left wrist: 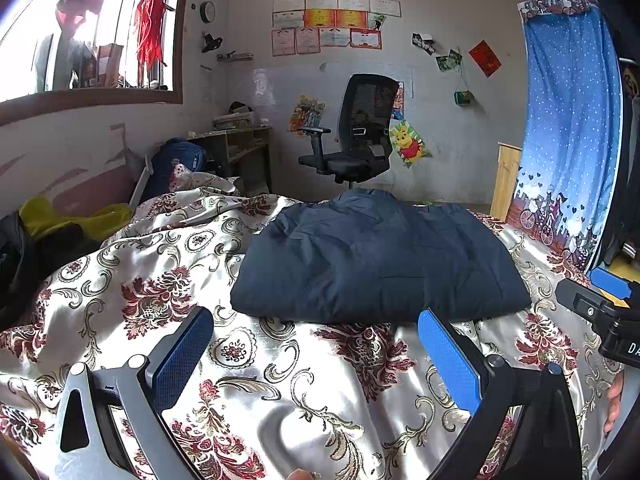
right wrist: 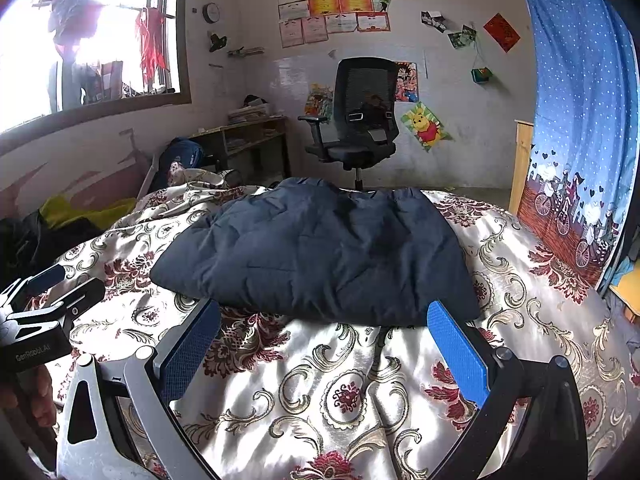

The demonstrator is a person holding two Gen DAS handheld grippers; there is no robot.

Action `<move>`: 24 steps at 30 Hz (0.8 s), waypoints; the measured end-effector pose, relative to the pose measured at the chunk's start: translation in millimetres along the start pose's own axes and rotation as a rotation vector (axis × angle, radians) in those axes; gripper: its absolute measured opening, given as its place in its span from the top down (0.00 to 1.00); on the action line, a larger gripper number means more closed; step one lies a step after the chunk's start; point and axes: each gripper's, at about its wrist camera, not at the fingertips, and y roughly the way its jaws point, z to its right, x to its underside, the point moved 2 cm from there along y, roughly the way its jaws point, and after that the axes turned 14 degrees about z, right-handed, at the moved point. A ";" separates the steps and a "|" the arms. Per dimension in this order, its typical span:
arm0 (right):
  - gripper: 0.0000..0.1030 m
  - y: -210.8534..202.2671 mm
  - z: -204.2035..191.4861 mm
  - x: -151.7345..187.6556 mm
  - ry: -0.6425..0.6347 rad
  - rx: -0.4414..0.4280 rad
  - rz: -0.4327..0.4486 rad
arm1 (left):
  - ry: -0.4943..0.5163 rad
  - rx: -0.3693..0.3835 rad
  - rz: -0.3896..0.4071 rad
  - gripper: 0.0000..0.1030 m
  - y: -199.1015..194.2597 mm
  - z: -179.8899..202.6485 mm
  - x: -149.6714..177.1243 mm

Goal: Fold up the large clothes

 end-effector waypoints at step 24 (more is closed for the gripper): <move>0.01 1.0 -5.6 2.9 0.007 0.011 -0.005 | -0.002 -0.001 -0.001 0.00 0.2 0.4 0.1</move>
